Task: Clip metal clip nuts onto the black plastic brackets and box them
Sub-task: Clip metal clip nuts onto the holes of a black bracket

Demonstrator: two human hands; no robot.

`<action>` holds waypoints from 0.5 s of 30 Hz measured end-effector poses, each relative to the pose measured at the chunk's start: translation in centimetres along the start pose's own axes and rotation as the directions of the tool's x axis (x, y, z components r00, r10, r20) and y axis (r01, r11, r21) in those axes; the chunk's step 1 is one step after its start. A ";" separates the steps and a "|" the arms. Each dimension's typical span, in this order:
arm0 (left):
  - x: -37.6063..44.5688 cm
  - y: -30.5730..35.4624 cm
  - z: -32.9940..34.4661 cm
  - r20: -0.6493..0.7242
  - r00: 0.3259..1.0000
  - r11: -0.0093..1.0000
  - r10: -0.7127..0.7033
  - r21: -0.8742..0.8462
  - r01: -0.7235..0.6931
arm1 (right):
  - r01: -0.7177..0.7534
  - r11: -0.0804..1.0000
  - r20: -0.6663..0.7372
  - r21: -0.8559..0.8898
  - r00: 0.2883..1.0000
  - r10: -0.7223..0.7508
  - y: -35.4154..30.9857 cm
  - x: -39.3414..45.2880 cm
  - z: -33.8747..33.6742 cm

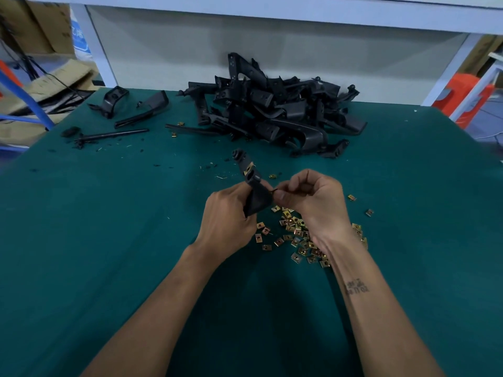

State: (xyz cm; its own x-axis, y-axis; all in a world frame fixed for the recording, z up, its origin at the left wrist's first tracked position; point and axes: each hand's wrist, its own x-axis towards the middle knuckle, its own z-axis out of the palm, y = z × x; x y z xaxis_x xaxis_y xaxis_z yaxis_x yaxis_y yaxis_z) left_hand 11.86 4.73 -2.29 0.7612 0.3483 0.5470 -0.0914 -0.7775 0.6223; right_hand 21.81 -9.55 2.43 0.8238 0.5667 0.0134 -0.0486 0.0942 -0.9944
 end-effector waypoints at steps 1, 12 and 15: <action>0.1 0.0 -0.2 0.019 0.999 0.999 -0.033 0.038 0.032 | 0.020 1.000 -0.011 -0.016 1.000 -0.021 0.0 0.0 0.0; 0.2 0.6 -0.8 0.114 0.993 0.818 -0.034 0.574 -0.038 | 0.106 0.967 -0.134 0.230 0.988 -0.076 -0.6 0.0 -0.2; 0.4 1.1 -0.8 0.101 0.992 0.751 -0.074 0.660 -0.011 | 0.137 0.955 -0.171 0.265 0.981 -0.093 -0.8 0.0 -0.5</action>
State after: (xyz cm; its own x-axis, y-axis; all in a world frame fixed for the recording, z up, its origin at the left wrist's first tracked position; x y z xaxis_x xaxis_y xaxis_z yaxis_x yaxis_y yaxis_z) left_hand 11.56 4.42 -0.97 0.8268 0.3504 0.4399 0.3468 -0.9334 0.0916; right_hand 22.11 -10.04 3.19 0.9092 0.4069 0.0878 -0.0831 0.3841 -0.9195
